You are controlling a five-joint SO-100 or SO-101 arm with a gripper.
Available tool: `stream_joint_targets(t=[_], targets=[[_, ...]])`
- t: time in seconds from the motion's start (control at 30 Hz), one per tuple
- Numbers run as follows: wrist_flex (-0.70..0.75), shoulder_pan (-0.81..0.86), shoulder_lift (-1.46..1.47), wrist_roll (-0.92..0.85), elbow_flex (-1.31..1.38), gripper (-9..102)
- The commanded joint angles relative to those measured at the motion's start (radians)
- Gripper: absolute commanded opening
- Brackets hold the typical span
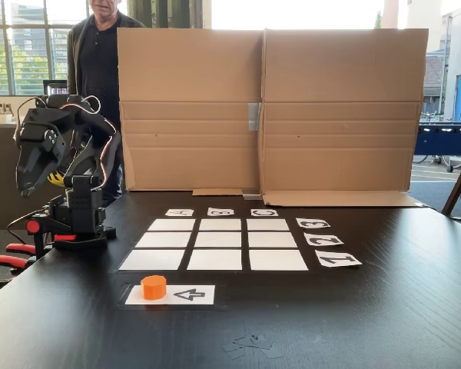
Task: Pick up the round, orange token and place it in the grid on square B1.
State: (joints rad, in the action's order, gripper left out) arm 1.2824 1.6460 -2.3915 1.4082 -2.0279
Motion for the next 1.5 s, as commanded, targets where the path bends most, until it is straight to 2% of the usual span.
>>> stream_joint_targets(t=[0.0, 0.43, 0.7, 1.47], targets=[[0.066, -0.021, 0.132, -0.006, 0.196, 4], [0.23, -0.166, 0.469, -0.015, 0.635, 4], [0.255, -0.224, 0.634, -0.046, 0.813, 4], [0.258, -0.403, 0.919, -0.373, 1.034, 4]])
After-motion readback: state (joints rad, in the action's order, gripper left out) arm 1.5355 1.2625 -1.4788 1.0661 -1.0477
